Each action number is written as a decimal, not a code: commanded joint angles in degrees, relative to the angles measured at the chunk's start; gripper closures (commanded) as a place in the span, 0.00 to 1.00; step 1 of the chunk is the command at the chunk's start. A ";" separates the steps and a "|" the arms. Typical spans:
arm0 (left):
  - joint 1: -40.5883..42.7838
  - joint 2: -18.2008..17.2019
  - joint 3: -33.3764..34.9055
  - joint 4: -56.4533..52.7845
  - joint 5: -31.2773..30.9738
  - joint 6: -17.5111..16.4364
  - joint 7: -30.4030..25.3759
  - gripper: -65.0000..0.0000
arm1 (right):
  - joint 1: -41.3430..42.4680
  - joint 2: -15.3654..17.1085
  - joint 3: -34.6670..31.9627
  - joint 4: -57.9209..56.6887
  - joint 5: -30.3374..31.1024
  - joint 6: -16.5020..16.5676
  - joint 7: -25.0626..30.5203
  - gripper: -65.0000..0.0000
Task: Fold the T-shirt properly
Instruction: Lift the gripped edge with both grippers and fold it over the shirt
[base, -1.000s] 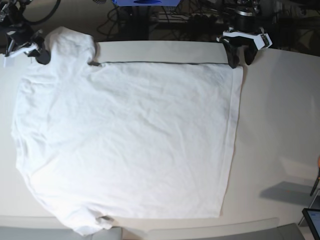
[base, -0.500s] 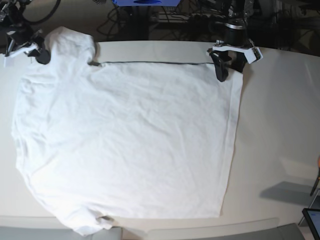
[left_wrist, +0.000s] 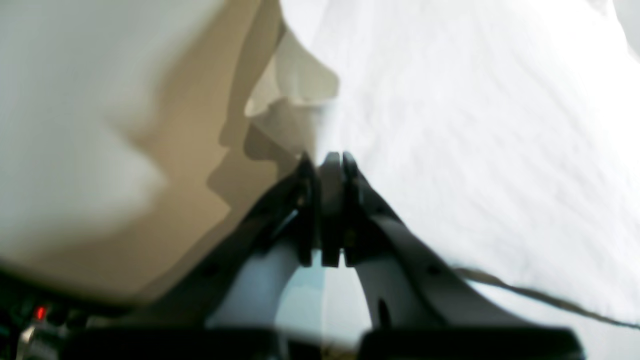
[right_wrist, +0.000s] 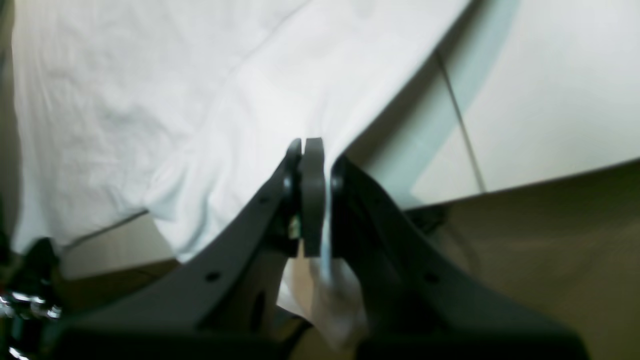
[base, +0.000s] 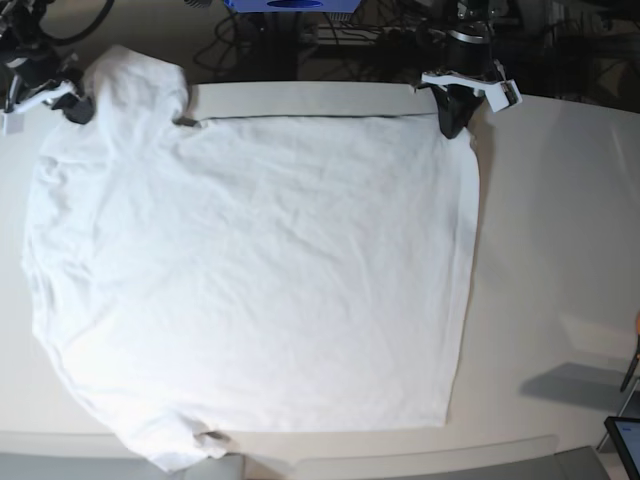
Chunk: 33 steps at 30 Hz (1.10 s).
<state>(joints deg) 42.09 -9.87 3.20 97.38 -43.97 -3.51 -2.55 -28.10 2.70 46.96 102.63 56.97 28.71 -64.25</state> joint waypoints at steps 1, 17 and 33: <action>1.04 -0.29 -0.08 2.35 0.05 -0.32 -0.93 1.00 | 0.27 0.69 0.29 3.17 1.80 1.22 0.91 1.00; 2.62 0.07 -8.17 13.25 -0.03 0.12 -0.49 1.00 | 11.26 4.64 4.78 6.87 1.89 1.66 -9.73 1.00; -5.82 4.02 -10.63 13.17 -0.12 4.78 8.30 1.00 | 21.20 9.48 1.17 -5.00 1.62 -3.35 -9.73 1.00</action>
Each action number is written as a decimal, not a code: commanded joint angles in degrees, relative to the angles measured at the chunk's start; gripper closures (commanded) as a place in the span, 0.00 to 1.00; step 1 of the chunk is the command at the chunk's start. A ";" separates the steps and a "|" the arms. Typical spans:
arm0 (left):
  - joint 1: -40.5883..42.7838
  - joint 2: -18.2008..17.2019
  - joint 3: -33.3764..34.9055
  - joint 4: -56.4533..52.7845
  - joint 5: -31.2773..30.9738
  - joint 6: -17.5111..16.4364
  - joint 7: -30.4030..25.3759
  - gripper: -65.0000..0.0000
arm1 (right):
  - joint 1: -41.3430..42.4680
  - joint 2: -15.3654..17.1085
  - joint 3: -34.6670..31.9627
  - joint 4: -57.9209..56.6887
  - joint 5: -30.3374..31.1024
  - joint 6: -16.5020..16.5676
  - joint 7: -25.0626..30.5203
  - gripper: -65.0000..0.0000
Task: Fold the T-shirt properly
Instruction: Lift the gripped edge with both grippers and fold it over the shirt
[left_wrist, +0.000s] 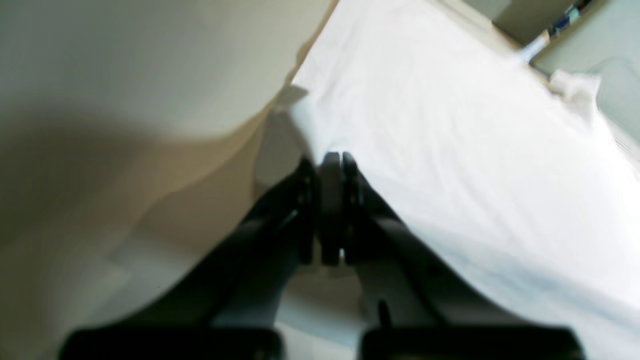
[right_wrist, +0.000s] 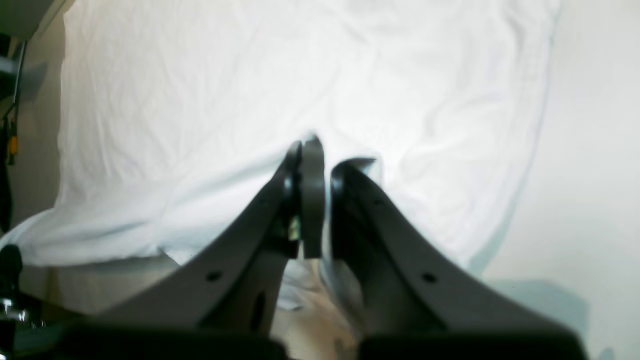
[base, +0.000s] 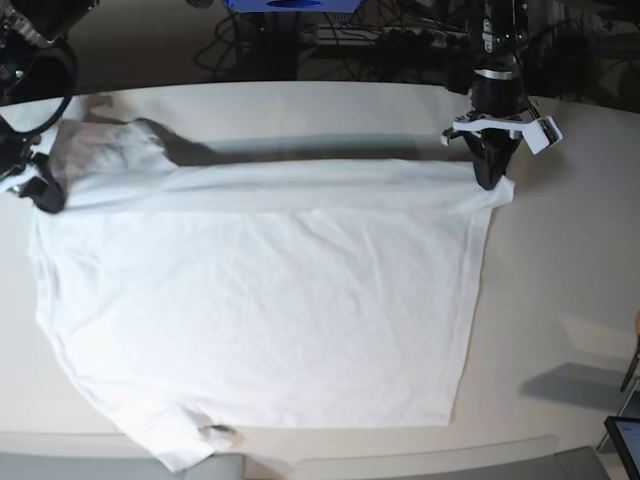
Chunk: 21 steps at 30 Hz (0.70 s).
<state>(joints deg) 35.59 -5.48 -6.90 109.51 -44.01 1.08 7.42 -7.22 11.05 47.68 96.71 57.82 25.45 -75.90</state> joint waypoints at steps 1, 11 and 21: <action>0.05 1.04 -1.50 1.04 -0.08 0.19 -0.52 1.00 | 0.85 1.48 -0.08 0.04 0.86 -0.09 2.10 1.00; -6.54 5.52 -7.48 0.95 0.01 0.19 9.41 1.00 | 7.27 3.32 -0.78 -7.26 0.60 -0.27 1.83 1.00; -12.52 5.52 -7.39 -5.47 0.01 0.19 9.77 1.00 | 13.16 6.23 -6.58 -16.49 0.51 -0.27 3.94 1.00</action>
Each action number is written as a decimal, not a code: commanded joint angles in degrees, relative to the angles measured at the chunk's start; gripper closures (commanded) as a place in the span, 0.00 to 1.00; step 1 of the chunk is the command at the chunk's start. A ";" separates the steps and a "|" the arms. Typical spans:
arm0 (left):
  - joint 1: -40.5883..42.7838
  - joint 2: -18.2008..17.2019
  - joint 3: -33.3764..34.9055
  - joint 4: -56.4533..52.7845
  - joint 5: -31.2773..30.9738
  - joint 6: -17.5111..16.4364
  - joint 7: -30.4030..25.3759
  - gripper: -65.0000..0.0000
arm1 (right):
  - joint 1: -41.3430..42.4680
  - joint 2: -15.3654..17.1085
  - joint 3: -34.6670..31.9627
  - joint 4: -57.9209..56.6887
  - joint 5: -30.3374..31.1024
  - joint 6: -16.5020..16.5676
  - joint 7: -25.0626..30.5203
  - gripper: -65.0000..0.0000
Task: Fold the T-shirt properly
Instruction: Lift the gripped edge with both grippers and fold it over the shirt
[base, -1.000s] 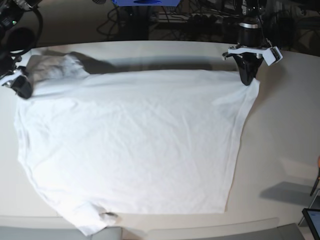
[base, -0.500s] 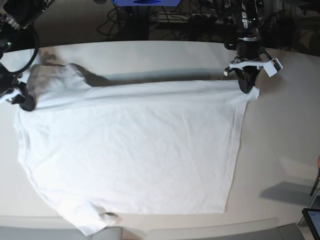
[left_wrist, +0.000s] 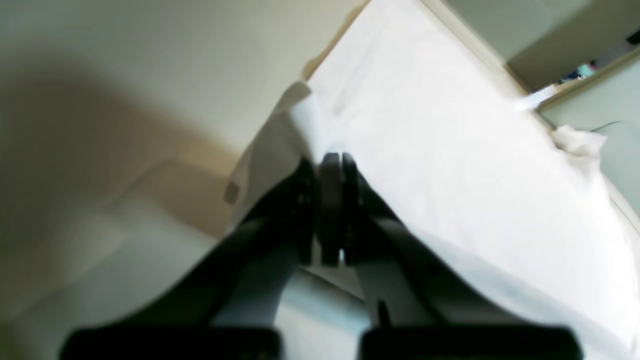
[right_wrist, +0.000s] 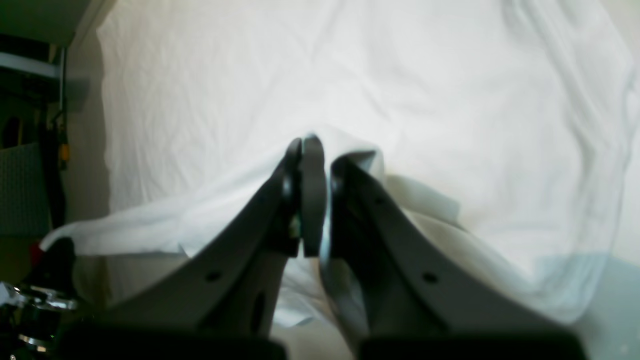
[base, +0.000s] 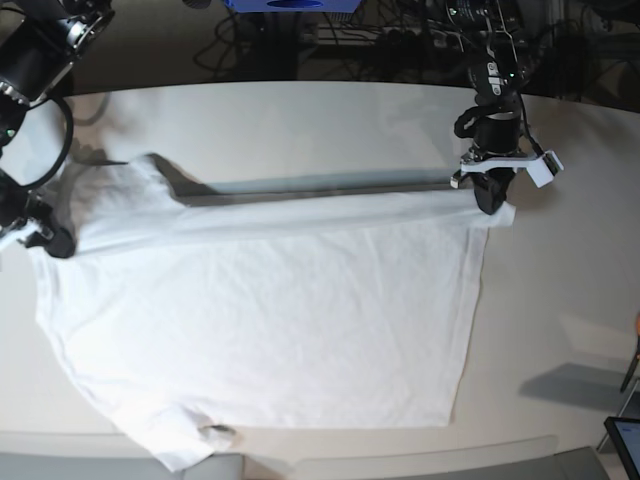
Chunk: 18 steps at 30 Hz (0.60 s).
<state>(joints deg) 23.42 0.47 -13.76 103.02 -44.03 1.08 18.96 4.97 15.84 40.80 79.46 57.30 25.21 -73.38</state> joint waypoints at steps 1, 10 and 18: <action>-1.13 -0.43 -0.53 0.05 0.03 0.19 -1.77 1.00 | 1.58 1.44 -0.66 0.14 1.03 -0.03 2.31 1.00; -8.61 -0.69 -0.53 -6.36 0.38 0.19 -1.77 1.00 | 4.13 2.32 -2.95 -5.48 1.12 -5.21 6.97 1.00; -14.06 -0.78 -0.09 -11.81 0.47 0.19 -1.69 1.00 | 6.06 2.41 -4.97 -9.09 -2.05 -5.39 8.46 1.00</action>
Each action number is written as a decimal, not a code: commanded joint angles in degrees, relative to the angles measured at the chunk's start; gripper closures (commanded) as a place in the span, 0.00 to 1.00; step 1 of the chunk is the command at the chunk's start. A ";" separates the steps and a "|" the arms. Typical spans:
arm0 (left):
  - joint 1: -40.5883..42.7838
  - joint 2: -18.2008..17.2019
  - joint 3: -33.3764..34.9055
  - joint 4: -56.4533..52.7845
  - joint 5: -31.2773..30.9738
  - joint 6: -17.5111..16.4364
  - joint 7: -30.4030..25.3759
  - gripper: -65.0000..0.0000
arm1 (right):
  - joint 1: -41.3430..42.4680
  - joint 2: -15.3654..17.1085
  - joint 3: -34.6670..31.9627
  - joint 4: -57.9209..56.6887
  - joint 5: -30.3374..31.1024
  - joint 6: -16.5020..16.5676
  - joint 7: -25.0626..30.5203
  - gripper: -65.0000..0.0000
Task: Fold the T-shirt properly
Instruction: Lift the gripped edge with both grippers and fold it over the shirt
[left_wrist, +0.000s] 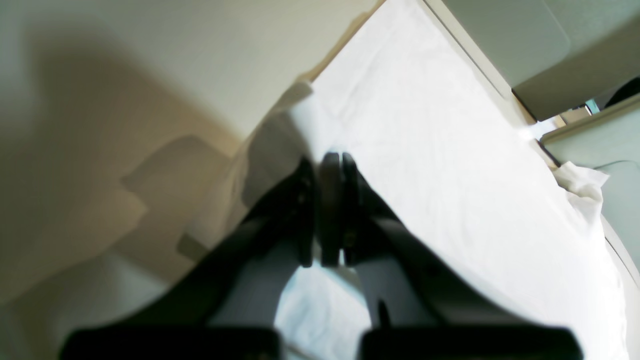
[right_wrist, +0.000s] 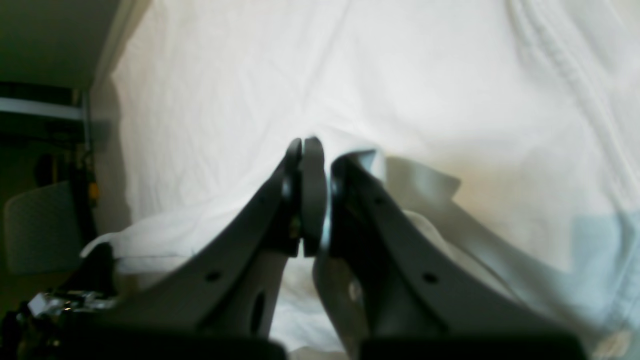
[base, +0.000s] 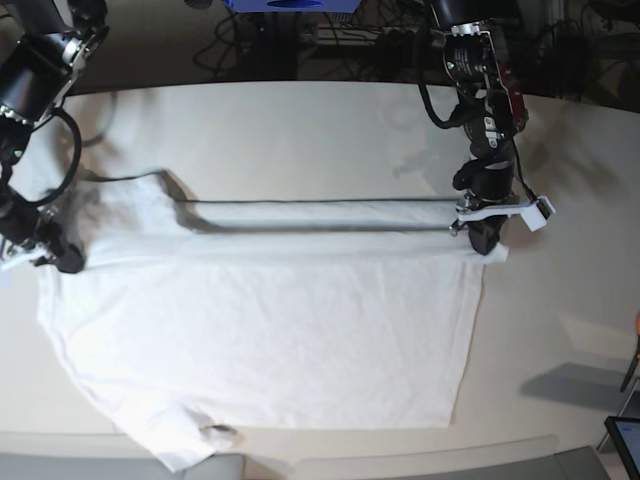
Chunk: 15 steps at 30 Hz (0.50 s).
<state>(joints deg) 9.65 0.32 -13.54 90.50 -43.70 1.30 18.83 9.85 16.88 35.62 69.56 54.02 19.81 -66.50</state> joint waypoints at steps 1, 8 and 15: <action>-0.64 -0.62 -0.31 -0.34 0.14 -0.03 -1.56 1.00 | 1.27 1.18 -0.14 0.81 0.27 0.01 2.19 1.00; -2.92 -0.71 -0.31 -7.29 0.23 -0.03 -1.56 1.00 | 1.45 1.27 -0.23 1.87 -1.49 0.10 3.42 0.65; -4.33 -0.19 1.45 -8.52 9.99 -0.03 -1.91 1.00 | -3.12 0.83 3.81 12.07 -1.40 0.10 2.72 0.47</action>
<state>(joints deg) 5.76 0.23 -12.16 81.47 -33.85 1.21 16.40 6.15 16.62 39.11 80.82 51.96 19.79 -64.05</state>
